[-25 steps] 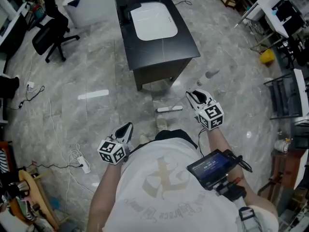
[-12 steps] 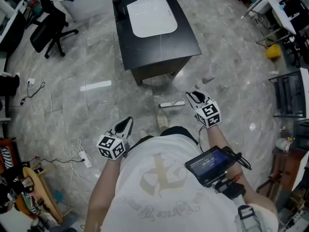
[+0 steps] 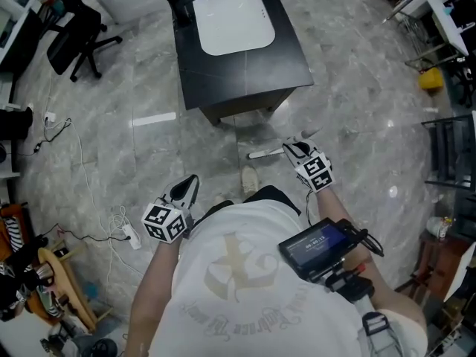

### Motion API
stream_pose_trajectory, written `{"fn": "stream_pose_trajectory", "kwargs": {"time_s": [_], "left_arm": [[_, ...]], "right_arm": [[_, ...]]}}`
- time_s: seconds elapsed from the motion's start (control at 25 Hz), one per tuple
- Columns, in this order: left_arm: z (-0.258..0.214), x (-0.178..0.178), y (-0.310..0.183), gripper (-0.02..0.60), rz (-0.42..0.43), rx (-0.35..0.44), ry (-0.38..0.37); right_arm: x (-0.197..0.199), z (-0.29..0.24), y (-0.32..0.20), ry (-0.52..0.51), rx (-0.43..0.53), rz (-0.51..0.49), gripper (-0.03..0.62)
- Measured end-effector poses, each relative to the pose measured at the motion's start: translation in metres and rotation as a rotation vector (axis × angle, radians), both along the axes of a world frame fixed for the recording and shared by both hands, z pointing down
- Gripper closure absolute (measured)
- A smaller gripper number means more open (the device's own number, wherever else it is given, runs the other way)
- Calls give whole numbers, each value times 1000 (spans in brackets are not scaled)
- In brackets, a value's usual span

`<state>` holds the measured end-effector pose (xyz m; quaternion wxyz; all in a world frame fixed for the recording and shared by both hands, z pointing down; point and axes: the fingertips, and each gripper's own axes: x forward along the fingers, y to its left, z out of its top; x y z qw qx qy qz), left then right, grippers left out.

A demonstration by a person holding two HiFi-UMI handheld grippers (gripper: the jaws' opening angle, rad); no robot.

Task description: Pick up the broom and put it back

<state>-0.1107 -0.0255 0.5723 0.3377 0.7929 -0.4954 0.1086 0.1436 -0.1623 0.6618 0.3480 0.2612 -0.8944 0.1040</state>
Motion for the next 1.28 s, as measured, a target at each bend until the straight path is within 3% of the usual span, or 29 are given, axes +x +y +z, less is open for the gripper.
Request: {"fn": "stream_pose_trajectory", "kwargs": {"time_s": [0.8, 1.28], "left_arm": [[7, -13, -16, 569, -174, -65, -27], [15, -17, -22, 569, -245, -87, -47]], "right_arm": [[-18, 94, -27, 118, -193, -69, 505], [-45, 112, -70, 114, -216, -72, 505]]}}
